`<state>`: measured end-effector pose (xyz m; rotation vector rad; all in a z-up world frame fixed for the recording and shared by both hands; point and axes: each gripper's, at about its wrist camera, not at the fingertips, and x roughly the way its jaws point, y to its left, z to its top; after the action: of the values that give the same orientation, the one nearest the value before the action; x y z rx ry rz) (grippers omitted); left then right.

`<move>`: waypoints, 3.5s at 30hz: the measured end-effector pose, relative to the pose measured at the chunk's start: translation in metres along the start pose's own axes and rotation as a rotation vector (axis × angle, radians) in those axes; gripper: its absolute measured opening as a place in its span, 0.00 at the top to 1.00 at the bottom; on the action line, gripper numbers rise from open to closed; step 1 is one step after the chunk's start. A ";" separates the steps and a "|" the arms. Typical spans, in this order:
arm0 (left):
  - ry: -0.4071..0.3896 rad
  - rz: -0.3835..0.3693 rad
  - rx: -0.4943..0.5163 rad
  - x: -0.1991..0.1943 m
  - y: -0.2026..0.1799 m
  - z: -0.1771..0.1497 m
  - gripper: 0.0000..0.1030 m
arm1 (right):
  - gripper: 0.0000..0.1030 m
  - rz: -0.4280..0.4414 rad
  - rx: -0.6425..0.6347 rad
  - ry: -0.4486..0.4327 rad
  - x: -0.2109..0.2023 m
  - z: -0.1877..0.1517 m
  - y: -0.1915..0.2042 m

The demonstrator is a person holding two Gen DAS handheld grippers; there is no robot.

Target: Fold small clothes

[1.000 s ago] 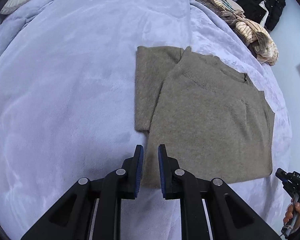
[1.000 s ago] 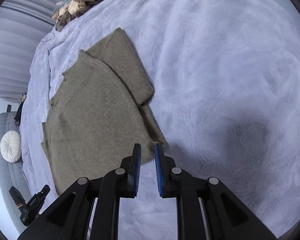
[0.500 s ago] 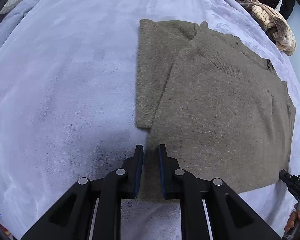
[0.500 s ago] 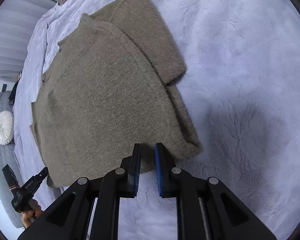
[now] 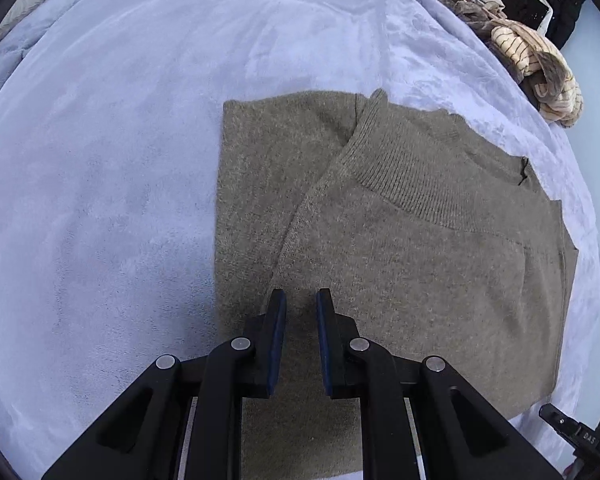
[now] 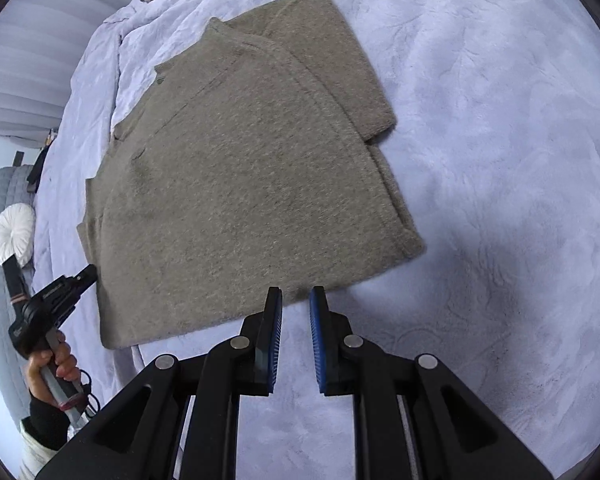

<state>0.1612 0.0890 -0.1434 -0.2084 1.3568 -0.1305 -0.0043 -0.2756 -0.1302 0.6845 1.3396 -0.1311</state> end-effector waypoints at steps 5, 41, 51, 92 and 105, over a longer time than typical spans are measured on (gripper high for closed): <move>0.008 -0.001 0.024 0.000 0.003 -0.005 0.84 | 0.85 0.034 -0.034 0.032 0.002 -0.009 0.017; 0.033 0.067 -0.012 -0.063 0.028 -0.054 0.01 | 0.23 0.081 -0.122 0.174 0.039 -0.046 0.101; 0.057 0.086 -0.001 -0.057 0.033 -0.057 0.01 | 0.00 0.170 -0.239 0.171 0.046 -0.056 0.134; 0.042 -0.297 -0.273 -0.033 0.120 -0.061 0.01 | 0.28 0.725 0.484 0.341 0.193 -0.066 0.171; 0.075 -0.396 -0.292 -0.020 0.108 -0.052 0.01 | 0.22 0.716 0.444 0.306 0.192 -0.056 0.182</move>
<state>0.1037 0.1951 -0.1590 -0.7247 1.3930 -0.2730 0.0814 -0.0445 -0.2418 1.5716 1.2836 0.2733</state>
